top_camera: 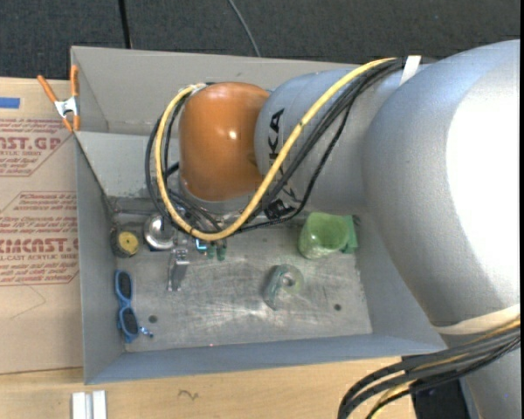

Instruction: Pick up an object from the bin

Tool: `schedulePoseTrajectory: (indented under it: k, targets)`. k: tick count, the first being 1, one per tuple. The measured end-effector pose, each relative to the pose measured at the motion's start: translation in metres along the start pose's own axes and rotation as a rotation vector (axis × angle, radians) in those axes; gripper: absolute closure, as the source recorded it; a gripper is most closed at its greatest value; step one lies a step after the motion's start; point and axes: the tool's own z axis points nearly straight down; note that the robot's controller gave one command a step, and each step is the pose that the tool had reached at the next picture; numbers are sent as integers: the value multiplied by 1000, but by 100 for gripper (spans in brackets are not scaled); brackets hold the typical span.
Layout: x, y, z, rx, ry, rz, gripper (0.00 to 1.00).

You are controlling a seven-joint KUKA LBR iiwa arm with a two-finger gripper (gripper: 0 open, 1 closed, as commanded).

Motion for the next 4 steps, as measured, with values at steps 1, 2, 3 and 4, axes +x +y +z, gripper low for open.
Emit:
schedulePoseTrajectory:
  k: [1, 2, 3, 4]
  targets:
    - [-32, 4, 7, -2, -8, 135, 0]
    - [-30, 20, 53, -4, -11, 336, 0]
    - [-27, 28, 43, -2, -9, 112, 0]
    - [-26, 41, 25, -1, -10, -204, 0]
